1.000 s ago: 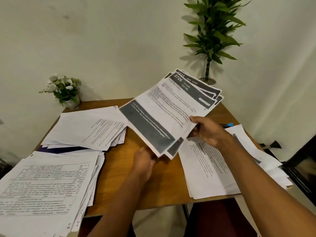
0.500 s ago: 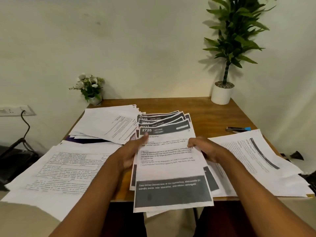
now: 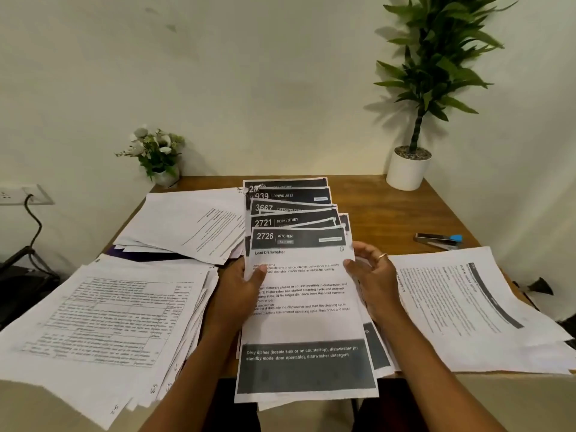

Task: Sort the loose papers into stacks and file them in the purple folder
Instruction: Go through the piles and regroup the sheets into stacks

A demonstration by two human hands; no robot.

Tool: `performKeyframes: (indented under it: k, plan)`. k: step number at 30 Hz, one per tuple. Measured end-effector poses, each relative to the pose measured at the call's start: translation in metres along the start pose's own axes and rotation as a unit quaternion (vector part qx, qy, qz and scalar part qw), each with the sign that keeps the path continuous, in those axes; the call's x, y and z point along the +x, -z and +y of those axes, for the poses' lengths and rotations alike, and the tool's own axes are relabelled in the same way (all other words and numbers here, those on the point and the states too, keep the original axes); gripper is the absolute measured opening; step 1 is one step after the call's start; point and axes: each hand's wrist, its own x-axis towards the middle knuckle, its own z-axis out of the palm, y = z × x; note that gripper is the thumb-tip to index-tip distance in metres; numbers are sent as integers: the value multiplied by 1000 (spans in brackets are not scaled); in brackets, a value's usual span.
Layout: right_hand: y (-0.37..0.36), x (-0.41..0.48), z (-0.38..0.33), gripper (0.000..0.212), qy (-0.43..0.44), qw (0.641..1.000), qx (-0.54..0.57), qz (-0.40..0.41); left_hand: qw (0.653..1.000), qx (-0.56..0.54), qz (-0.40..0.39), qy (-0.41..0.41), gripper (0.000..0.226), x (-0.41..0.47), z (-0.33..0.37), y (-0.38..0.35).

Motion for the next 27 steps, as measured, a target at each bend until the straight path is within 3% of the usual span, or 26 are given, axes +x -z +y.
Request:
performKeyframes:
  k: [8, 18, 27]
  plan:
    - [-3, 1, 8, 54, 27, 999, -24, -39, 1000, -16, 3, -4, 19, -1, -1, 0]
    - [-4, 3, 9, 53, 37, 995, -85, -24, 999, -53, -5, 7, 20, -4, 3, 0]
    - [-2, -3, 6, 28, 44, 993, -106, 4, 996, -84, -25, -7, 21, -11, 10, 1]
